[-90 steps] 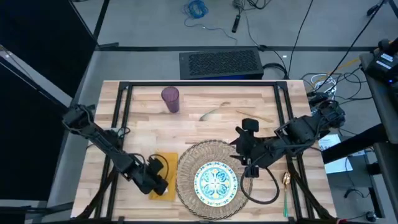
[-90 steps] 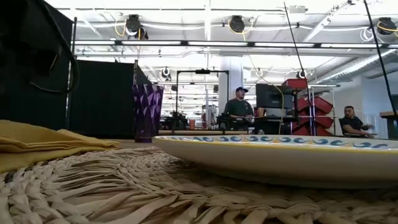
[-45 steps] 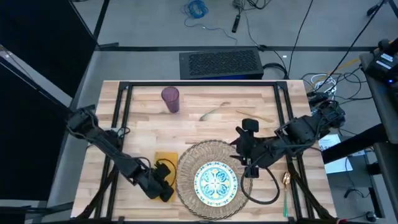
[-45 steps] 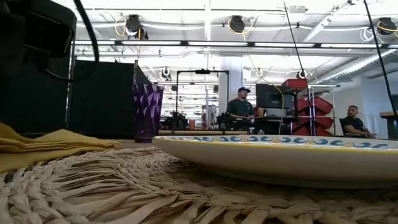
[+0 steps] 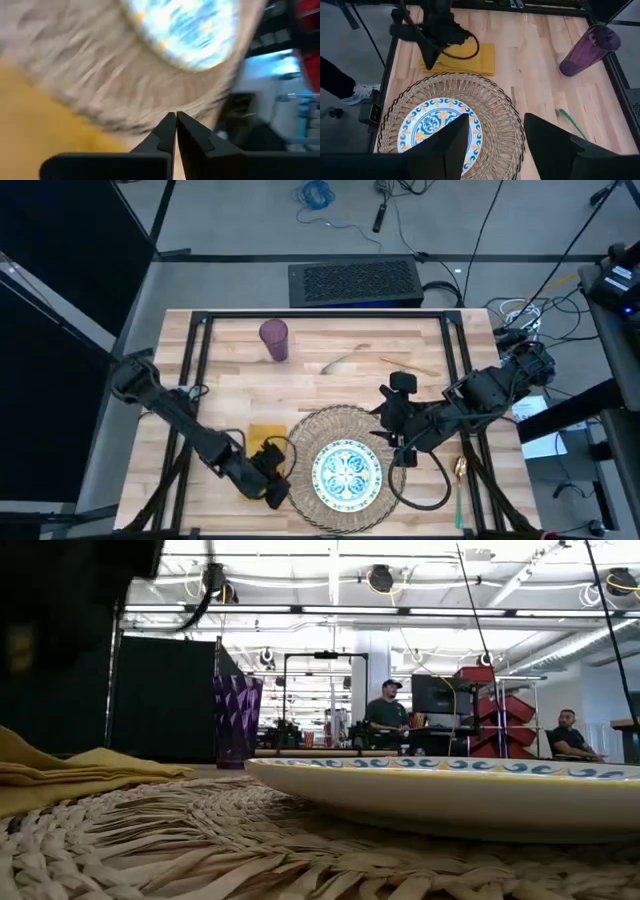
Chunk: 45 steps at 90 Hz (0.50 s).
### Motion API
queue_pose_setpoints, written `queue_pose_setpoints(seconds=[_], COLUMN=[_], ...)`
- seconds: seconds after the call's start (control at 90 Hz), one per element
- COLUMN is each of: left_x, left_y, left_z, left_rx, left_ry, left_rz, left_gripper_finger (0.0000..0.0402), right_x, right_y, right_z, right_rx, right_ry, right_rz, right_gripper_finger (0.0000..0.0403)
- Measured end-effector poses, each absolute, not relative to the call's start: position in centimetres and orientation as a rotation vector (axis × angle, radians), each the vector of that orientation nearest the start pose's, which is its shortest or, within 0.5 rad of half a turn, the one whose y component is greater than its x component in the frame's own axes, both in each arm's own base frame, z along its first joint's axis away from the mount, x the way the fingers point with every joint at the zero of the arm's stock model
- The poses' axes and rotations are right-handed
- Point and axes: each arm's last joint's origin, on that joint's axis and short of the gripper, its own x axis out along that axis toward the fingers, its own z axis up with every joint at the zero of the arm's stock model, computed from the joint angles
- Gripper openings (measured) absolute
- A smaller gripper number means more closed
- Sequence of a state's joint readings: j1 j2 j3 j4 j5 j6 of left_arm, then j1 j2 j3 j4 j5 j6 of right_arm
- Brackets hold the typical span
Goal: Set table place
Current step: Fold the yellow table napkin
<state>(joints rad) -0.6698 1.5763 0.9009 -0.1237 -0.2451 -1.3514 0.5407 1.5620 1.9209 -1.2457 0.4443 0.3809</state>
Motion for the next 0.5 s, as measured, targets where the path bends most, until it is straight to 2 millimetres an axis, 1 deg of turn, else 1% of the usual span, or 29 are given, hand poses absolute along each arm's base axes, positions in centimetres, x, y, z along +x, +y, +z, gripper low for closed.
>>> queue_pose_setpoints(seconds=[0.111, 0.222, 0.278, 0.389, 0.5], left_x=[24.2, 22.5, 22.1, 21.8, 21.6], left_y=[-17.8, -16.9, -17.1, -18.0, -18.6], left_z=[20.1, 20.2, 20.0, 19.9, 19.2], left_rx=[-0.851, -0.818, -0.817, -0.852, -0.852], left_ry=[0.914, 0.998, 1.027, 1.049, 1.084], left_rz=[0.265, 0.389, 0.408, 0.372, 0.390], left_gripper_finger=[0.0000, 0.0000, 0.0000, 0.0000, 0.0000], right_x=[25.1, 25.0, 24.9, 24.7, 24.6], right_y=[13.6, 13.8, 14.0, 14.2, 14.3], right_z=[43.7, 43.7, 43.7, 43.6, 43.6], right_rx=[-0.058, -0.056, -0.056, -0.060, -0.060], right_ry=[0.779, 0.780, 0.779, 0.785, 0.785], right_rz=[-0.059, -0.056, -0.050, -0.040, -0.039], right_gripper_finger=[0.0178, 0.0178, 0.0178, 0.0178, 0.0178])
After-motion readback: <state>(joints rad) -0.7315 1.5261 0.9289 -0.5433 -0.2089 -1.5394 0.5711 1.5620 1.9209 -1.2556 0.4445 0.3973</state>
